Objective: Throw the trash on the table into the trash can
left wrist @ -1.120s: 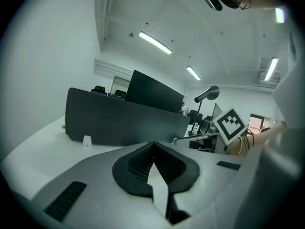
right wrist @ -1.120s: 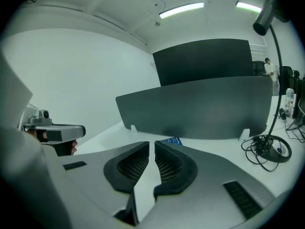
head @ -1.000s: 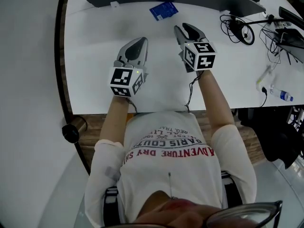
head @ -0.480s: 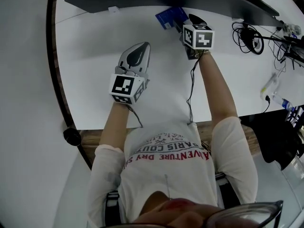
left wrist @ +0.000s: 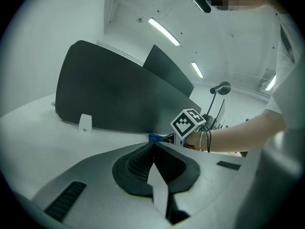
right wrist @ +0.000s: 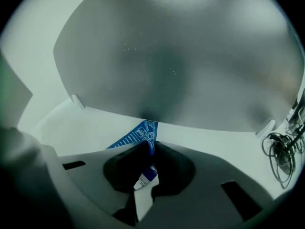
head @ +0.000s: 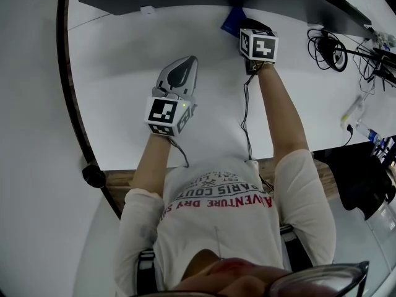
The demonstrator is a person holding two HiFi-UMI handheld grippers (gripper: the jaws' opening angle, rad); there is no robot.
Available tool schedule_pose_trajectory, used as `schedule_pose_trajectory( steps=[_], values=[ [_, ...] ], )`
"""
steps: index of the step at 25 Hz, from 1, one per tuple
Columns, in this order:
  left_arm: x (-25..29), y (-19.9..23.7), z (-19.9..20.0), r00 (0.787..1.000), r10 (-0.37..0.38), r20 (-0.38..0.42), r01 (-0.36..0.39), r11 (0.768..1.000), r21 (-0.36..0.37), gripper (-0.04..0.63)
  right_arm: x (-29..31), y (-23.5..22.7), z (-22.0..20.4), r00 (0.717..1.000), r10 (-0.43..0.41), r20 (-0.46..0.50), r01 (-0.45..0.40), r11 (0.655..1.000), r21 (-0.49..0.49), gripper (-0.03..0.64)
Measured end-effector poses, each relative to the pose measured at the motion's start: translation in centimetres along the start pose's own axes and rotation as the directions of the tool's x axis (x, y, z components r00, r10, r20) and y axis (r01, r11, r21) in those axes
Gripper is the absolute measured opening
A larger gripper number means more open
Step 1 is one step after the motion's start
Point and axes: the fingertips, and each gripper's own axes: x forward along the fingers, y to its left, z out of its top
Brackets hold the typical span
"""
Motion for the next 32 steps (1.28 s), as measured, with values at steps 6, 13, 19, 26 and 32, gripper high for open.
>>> schedule_pose_trajectory(
  steps=[6, 13, 19, 26, 32],
  values=[
    [-0.6, -0.3, 0.1, 1.000, 0.026, -0.004, -0.026, 1.000, 0.000, 0.023, -1.7, 1.4, -2.3, 0.995, 0.081, -0.050, -0.083, 0.996, -0.032, 0.040],
    [-3.2, -3.4, 1.5, 0.995, 0.091, 0.038, -0.090, 0.996, -0.006, 0.023, -8.5, 4.9, -1.6, 0.977, 0.207, 0.056, -0.207, 0.978, -0.003, 0.037],
    [-10.5, -5.9, 1.4, 0.956, 0.272, 0.107, -0.271, 0.962, -0.025, 0.023, -15.7, 11.0, -0.2, 0.908, 0.394, 0.139, -0.381, 0.917, -0.116, 0.037],
    [-22.4, -8.9, -2.0, 0.835, 0.516, 0.191, -0.506, 0.856, -0.105, 0.023, -23.8, 21.0, -3.9, 0.768, 0.634, 0.092, -0.602, 0.763, -0.237, 0.037],
    [-34.1, -11.3, -7.0, 0.656, 0.724, 0.215, -0.690, 0.690, -0.216, 0.023, -29.6, 31.3, -9.2, 0.621, 0.784, -0.028, -0.732, 0.567, -0.378, 0.038]
  ],
)
